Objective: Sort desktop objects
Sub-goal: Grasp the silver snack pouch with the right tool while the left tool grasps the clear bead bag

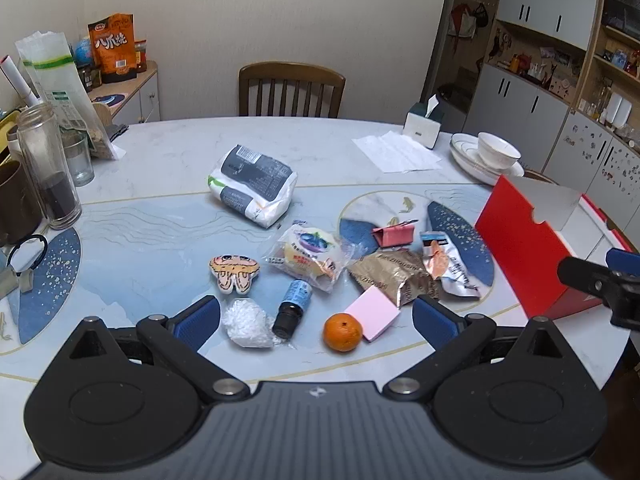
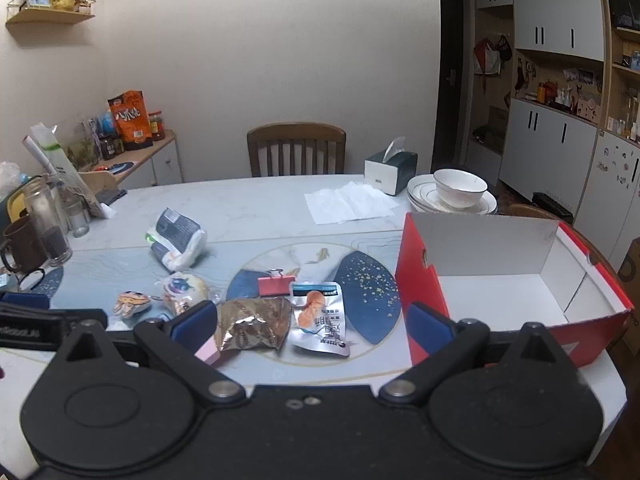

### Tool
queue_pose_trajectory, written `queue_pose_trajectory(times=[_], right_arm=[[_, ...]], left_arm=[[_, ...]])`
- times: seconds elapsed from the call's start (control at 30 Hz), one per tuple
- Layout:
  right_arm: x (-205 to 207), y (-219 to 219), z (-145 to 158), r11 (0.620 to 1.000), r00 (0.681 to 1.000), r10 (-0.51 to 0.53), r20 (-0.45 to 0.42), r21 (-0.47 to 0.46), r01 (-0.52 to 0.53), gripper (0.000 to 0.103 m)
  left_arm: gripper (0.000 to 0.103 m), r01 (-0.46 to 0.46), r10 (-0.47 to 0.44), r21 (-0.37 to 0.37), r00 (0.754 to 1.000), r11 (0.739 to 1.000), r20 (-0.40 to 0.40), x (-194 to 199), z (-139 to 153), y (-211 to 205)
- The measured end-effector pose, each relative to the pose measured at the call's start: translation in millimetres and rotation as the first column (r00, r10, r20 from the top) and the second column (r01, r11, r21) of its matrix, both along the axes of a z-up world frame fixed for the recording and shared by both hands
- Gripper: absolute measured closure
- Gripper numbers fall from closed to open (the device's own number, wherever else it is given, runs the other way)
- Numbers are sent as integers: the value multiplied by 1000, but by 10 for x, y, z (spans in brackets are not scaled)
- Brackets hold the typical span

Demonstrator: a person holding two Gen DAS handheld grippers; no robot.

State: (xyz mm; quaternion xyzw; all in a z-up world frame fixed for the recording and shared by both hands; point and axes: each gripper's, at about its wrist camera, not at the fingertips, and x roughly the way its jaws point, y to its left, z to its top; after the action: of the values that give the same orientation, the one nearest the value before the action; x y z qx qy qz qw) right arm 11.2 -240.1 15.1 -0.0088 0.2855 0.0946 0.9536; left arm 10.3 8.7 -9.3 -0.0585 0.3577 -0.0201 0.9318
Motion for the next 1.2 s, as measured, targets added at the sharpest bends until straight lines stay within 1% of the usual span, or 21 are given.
queue_pose_trajectory(times=[0.13, 0.23, 0.43, 0.53, 0.77, 0.8, 0.87, 1.0, 1.1, 1.13, 1.2], right_arm=[[183, 36, -87, 1000, 1000, -5, -24, -2, 5, 4], [283, 84, -148, 1000, 999, 9, -46, 4, -9, 5], [366, 307, -343, 997, 995, 60, -83, -40, -64, 8], [434, 403, -439, 996, 993, 69, -99, -55, -75, 10], [722, 432, -658, 997, 991, 4, -134, -80, -15, 13], [771, 425, -685, 997, 990, -8, -138, -82, -3, 14], [877, 406, -741, 996, 988, -29, -150, -86, 17, 15], [1150, 379, -849, 995, 983, -58, -175, -94, 42, 20], [1352, 327, -929, 994, 977, -81, -197, -86, 65, 22], [1414, 313, -957, 994, 975, -86, -206, -87, 69, 22], [1529, 285, -1021, 994, 969, -91, -230, -82, 74, 23]], left_arm=[[1, -7, 8, 20, 1000, 1000, -13, 92, -104, 77], [1, -5, 6, 55, 1000, 998, -20, 150, -203, 125], [1, 16, -10, 111, 999, 994, -47, 265, -439, 225], [4, 37, -31, 128, 998, 991, -55, 311, -540, 251], [7, 79, -69, 163, 996, 983, -65, 427, -715, 295], [10, 85, -75, 163, 995, 983, -67, 443, -733, 304], [13, 97, -86, 158, 993, 983, -77, 480, -767, 319], [13, 106, -93, 158, 992, 982, -85, 539, -817, 334], [14, 114, -101, 157, 991, 981, -86, 575, -834, 347], [15, 118, -105, 154, 991, 981, -89, 588, -846, 351], [22, 121, -106, 151, 989, 981, -105, 621, -888, 361]])
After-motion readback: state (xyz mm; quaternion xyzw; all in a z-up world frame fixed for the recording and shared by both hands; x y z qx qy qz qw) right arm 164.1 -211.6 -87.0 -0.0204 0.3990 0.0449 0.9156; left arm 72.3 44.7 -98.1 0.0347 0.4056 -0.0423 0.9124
